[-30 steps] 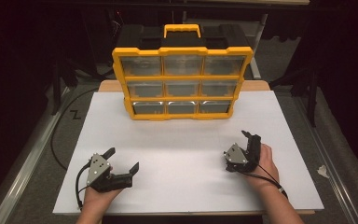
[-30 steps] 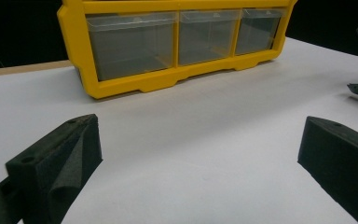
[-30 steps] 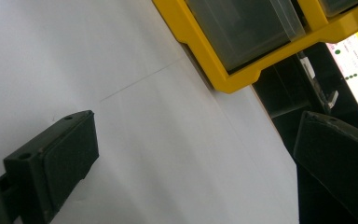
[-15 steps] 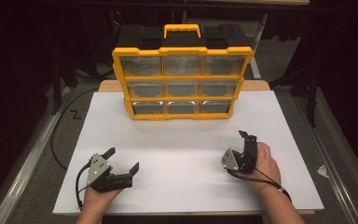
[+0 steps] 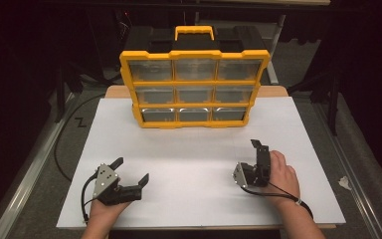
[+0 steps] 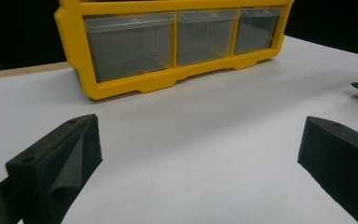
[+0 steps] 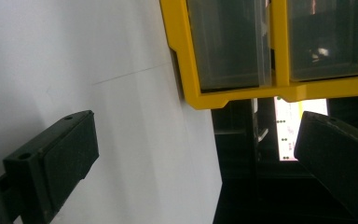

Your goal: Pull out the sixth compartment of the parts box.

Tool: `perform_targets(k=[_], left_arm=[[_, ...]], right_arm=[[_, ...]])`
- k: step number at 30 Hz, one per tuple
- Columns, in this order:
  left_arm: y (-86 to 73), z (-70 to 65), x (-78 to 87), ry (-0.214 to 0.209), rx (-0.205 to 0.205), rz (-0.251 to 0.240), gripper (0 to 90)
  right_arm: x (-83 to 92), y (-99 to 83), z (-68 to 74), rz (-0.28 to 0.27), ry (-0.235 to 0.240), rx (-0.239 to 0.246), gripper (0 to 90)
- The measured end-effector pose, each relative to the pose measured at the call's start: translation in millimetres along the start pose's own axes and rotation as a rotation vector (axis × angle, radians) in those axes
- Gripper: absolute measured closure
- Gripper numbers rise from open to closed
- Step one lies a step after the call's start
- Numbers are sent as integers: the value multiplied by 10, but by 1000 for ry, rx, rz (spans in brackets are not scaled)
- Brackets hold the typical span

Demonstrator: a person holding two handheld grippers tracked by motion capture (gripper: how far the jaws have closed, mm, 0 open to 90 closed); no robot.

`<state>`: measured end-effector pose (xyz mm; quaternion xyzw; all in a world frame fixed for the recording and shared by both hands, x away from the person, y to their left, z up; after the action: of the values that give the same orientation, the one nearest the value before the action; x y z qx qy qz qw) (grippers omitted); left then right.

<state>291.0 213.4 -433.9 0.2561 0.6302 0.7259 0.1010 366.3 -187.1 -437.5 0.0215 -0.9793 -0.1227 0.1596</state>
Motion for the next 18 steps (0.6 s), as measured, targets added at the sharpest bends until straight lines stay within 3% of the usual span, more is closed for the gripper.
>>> perform_targets(k=[9,18], left_arm=[[-5,-20,-17,-1,-6,-10,2],[8,-30,-38,-7,-20,2,2]], right_arm=[[30,31,0,-3,-52,64,61],[42,51,25,-4,-98,61,182]])
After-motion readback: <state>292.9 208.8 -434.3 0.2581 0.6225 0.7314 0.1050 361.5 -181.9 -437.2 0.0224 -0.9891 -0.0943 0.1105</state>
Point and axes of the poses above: each handheld gripper's, and its own axes: x roughly backward along the jaws, y roughly out of its top, z roughly to its left, the point moved 1 cm from there along -x, roughly forward along the jaws, and after that the axes turned 6 degrees about -x, right-handed, at the moved point
